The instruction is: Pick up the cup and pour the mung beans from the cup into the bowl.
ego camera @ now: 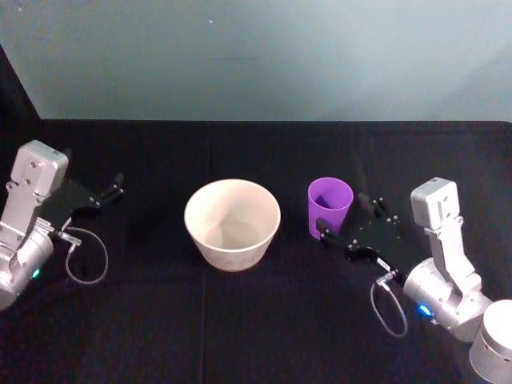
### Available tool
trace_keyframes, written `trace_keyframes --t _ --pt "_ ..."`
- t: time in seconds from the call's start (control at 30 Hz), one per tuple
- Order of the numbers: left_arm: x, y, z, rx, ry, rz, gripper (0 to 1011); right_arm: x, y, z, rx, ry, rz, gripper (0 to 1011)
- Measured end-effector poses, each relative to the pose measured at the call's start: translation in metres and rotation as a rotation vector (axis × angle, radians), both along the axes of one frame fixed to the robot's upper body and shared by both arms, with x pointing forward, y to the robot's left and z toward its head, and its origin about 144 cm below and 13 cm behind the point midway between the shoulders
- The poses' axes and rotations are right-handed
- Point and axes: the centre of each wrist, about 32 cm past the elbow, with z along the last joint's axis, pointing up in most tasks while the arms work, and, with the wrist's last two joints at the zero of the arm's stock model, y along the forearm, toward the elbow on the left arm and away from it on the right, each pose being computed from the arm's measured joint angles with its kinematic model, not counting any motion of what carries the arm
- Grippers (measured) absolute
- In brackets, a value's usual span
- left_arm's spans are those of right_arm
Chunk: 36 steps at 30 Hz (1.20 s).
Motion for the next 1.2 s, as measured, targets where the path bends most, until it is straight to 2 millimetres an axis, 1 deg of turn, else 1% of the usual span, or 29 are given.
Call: trace_keyframes --t 0.37,0.9,1.2 --pt "0.000 0.000 0.000 0.000 0.000 0.000 1000 0.011 0.004 -0.003 0.045 0.004 0.019 1003" --pt "0.000 0.000 0.000 0.000 0.000 0.000 1000 0.028 0.005 -0.007 0.045 0.013 0.031 1003" --pt "0.000 0.000 0.000 0.000 0.000 0.000 1000 0.035 0.010 -0.007 0.047 0.012 0.046 1003"
